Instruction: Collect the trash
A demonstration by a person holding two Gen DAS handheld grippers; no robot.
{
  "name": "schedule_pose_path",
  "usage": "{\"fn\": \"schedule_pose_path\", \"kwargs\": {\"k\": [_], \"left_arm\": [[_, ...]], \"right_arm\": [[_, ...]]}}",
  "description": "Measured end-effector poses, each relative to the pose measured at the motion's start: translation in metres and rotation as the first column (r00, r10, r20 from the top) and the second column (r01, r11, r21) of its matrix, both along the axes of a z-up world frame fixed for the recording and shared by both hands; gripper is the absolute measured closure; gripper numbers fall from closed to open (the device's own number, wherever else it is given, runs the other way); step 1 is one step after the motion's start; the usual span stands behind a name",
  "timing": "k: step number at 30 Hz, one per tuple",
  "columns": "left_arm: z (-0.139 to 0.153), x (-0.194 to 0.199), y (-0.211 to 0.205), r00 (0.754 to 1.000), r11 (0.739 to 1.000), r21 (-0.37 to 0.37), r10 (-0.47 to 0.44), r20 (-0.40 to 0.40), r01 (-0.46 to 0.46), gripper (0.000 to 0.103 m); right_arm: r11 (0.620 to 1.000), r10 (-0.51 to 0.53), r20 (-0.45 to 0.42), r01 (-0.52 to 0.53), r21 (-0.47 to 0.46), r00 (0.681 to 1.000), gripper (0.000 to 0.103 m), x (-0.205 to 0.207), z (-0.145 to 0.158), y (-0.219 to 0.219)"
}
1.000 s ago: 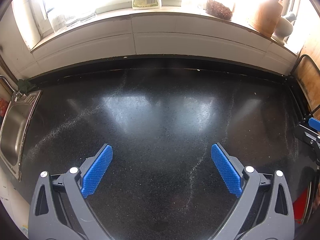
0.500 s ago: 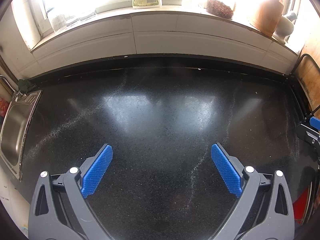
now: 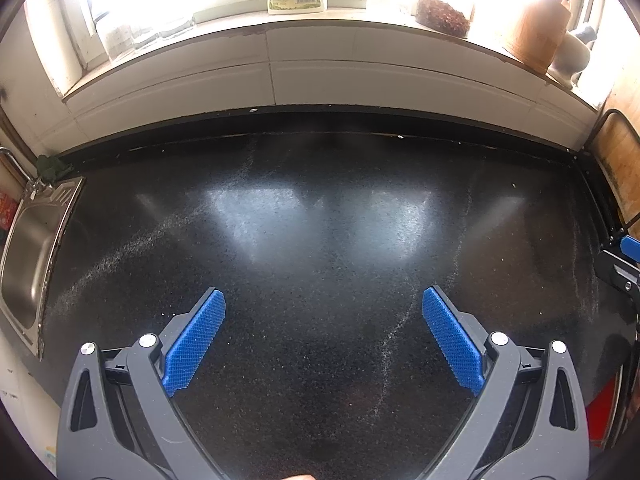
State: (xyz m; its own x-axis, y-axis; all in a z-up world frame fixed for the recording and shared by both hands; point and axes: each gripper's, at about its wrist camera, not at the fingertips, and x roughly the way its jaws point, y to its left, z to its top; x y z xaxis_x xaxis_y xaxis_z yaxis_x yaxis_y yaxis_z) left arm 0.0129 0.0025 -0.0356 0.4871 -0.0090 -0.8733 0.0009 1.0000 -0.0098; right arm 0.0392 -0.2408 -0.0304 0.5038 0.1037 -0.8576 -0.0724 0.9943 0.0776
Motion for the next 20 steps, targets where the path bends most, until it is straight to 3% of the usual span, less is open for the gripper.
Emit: {"fn": "schedule_pose_path", "kwargs": {"k": [20], "left_arm": [[-0.009,0.005,0.009,1.000,1.000,-0.021,0.013,-0.008,-0.013,0.007]], "right_arm": [[1.000,-0.002,0.003,0.001,0.015,1.000,0.007,0.001,-0.004,-0.002]]}}
